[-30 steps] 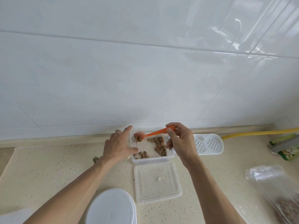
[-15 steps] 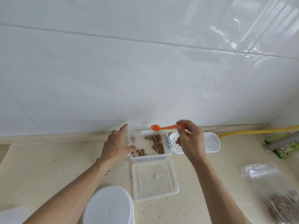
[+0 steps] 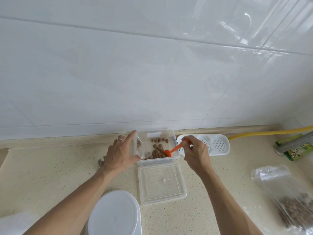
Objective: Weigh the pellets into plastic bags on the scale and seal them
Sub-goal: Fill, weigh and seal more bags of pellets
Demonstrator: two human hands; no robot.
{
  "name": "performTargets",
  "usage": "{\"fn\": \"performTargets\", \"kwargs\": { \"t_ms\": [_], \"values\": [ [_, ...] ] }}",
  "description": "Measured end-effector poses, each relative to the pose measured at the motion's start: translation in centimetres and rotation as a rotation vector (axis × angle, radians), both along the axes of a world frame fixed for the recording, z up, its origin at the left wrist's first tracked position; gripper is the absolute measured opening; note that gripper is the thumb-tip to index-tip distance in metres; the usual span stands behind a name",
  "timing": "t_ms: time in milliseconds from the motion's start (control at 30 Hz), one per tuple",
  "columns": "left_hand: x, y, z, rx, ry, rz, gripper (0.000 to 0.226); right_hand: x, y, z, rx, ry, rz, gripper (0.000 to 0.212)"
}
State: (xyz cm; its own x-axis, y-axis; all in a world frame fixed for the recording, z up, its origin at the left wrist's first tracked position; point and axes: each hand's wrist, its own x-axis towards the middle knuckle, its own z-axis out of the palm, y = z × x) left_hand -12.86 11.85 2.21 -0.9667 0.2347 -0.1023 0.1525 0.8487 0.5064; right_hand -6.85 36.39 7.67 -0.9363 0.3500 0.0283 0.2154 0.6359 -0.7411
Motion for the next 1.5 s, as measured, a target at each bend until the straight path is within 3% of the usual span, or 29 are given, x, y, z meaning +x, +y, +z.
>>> {"fn": "performTargets", "kwargs": {
  "t_ms": [300,500,733,1000,1267,1500],
  "values": [
    [0.4,-0.4,0.1,0.025,-0.004,-0.014,0.099,0.3,-3.1,-2.5,-0.533,-0.213,-0.135,0.014],
    [0.5,-0.4,1.1,0.017,-0.045,-0.023,0.109,0.0,-3.1,-3.3,-0.690,-0.202,-0.296,0.014],
    [0.1,-0.7,1.2,-0.106,0.076,-0.029,0.096,-0.4,-1.3,-2.5,-0.847,-0.138,-0.433,0.015],
    [-0.4,0.5,2.5,-0.174,-0.002,-0.024,0.097,-0.2,-0.3,2.2,-0.800,-0.004,-0.399,0.012],
    [0.2,1.9,4.6,0.004,-0.140,0.008,0.101,1.8,-3.6,7.7,-0.409,0.030,0.059,0.016],
    [2.4,2.9,7.4,0.136,-0.156,0.013,0.098,5.3,-3.0,11.2,-0.393,0.191,-0.058,0.014]
  ]
}}
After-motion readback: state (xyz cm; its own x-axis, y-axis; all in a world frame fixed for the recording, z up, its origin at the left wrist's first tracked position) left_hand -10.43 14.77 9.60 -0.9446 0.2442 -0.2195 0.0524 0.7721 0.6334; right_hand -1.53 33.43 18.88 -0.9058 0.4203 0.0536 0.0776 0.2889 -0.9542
